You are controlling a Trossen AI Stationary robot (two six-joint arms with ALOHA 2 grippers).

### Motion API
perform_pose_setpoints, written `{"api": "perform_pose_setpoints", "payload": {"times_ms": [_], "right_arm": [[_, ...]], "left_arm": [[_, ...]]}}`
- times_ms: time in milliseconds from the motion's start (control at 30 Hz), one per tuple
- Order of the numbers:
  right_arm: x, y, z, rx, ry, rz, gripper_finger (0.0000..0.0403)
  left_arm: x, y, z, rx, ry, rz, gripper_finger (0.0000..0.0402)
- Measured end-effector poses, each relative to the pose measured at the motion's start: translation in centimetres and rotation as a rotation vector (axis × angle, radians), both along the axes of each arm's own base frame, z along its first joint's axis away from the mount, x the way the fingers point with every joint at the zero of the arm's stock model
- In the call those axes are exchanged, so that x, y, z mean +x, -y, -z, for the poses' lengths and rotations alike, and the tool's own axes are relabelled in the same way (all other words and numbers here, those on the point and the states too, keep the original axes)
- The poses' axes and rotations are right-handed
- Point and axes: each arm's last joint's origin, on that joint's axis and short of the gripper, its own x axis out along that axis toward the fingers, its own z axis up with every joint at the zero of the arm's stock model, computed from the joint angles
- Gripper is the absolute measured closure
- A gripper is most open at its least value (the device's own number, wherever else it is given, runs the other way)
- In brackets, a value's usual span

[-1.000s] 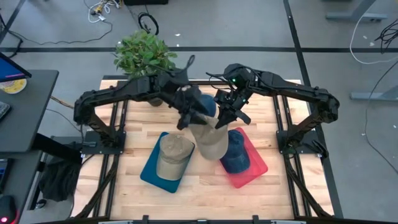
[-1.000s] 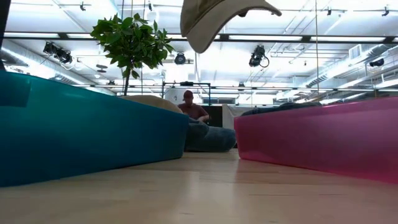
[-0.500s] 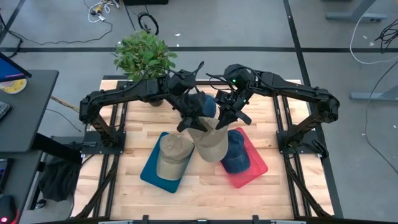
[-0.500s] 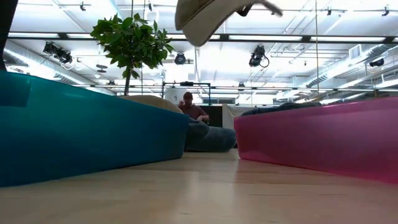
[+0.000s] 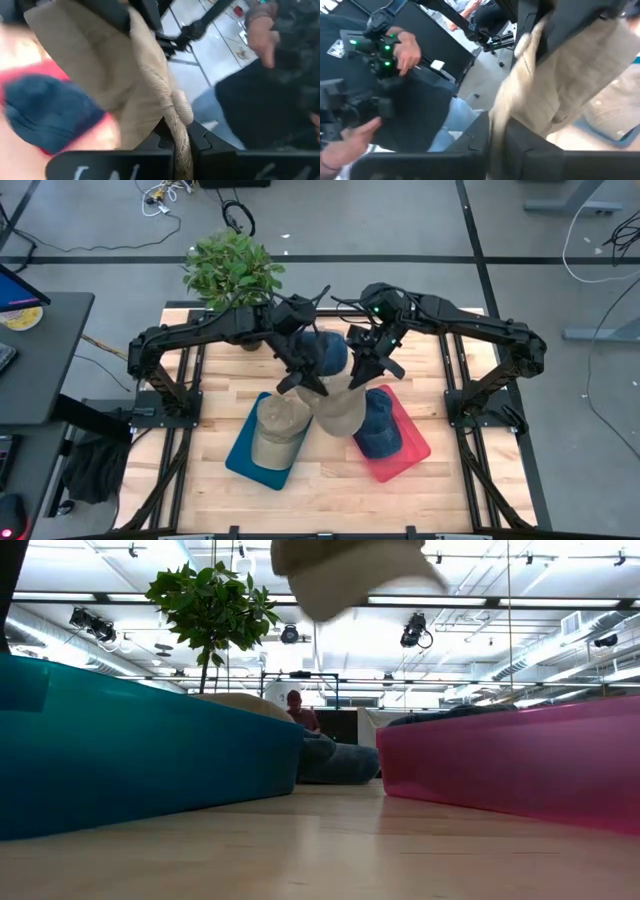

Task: Pick & Place hat
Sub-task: Put the brown cap into the red bin

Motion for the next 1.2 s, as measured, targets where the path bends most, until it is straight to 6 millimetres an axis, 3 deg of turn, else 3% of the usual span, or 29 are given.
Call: {"api": "perform_pose_setpoints", "payload": {"times_ms": [300, 467, 733, 900, 1000, 1200], "right_arm": [[-0.8, 0.5, 0.7, 0.018, -0.096, 0.01, 0.0213], [-1.6, 0.8, 1.4, -0.019, -0.13, -0.007, 0.0168], [-2.3, 0.8, 2.1, -0.118, -0.108, -0.064, 0.0158], [-2.3, 0.8, 2.4, -0.15, -0.072, -0.094, 0.0158], [-1.8, 0.9, 2.8, -0.144, -0.057, -0.074, 0.0158], [0.0, 0.7, 4.6, -0.028, -0.107, 0.024, 0.0158]], "left_arm": [[-1.2, 3.1, 0.5, 0.017, -0.146, 0.037, 0.0397], [-1.9, 4.5, 0.6, 0.018, -0.254, -0.025, 0.0397], [-4.3, 6.0, 0.2, -0.002, -0.479, -0.17, 0.0397], [-5.7, 7.5, -0.5, 0.025, -0.514, -0.253, 0.0397], [-6.4, 8.4, -0.3, 0.068, -0.569, -0.275, 0.0397], [-6.9, 10.3, -0.1, 0.215, -0.518, -0.233, 0.0397]]}}
